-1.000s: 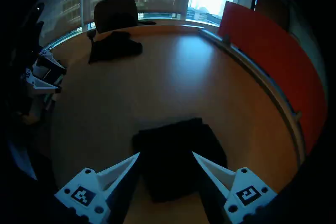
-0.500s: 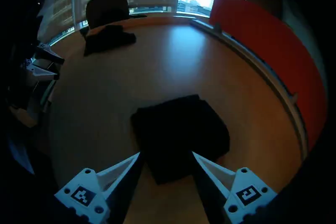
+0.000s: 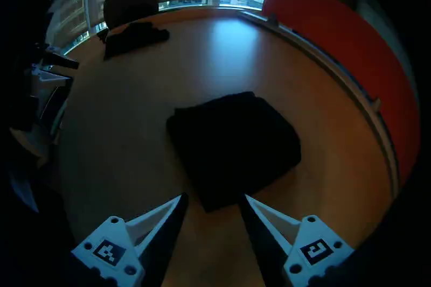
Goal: Fold towel
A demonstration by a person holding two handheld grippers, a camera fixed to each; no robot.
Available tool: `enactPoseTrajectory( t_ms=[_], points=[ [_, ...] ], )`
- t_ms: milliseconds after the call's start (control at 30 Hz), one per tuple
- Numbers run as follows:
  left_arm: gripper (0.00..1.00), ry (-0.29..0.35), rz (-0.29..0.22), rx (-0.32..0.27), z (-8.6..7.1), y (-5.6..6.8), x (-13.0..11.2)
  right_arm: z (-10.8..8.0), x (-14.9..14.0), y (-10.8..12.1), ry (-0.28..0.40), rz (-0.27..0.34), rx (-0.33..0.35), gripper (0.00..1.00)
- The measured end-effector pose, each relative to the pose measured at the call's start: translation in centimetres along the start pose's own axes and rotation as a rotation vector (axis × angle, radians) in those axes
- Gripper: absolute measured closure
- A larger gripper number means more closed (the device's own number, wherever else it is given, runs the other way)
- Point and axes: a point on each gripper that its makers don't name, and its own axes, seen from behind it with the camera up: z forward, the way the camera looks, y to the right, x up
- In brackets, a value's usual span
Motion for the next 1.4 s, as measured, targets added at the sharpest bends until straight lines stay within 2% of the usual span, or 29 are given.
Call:
enactPoseTrajectory(
  t_ms=[500,900,1400],
  points=[
    [0.03,-0.003,-0.004,-0.001,-0.1,0.0,-0.4,0.5,-1.6,-0.3,-0.021,0.038,-0.003,0.57],
    [0.03,-0.007,-0.003,0.0,-0.1,0.0,-0.5,1.2,-1.9,-0.5,-0.026,0.059,-0.003,0.65],
    [0.03,-0.009,-0.001,-0.003,-0.1,0.1,-0.6,1.2,-1.7,-0.7,-0.014,0.09,-0.004,0.94]
  ],
)
